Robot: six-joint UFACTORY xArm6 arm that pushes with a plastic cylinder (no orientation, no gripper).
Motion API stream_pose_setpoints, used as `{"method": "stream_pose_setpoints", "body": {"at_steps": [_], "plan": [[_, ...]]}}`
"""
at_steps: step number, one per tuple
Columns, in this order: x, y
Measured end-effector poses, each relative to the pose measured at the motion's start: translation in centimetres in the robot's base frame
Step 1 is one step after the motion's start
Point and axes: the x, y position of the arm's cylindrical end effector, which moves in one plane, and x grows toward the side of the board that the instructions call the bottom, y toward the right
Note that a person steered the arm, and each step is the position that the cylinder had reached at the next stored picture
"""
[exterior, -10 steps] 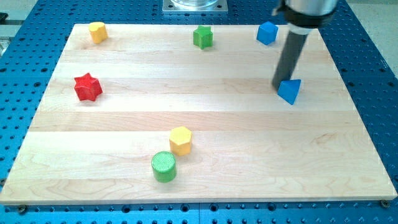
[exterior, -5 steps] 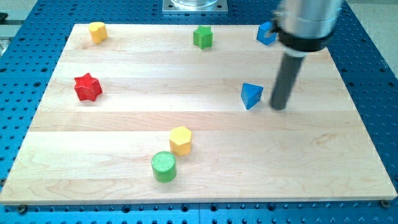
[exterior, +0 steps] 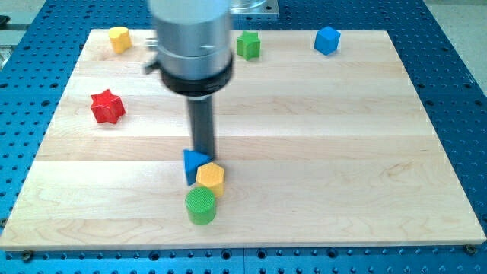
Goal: Move the triangle to the bottom left
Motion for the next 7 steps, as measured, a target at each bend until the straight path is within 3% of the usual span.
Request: {"method": "stream_pose_setpoints", "body": {"at_steps": [1, 6, 7], "plan": [[-0.5, 5.8], [9.2, -12.7], [7.7, -5.1]]}}
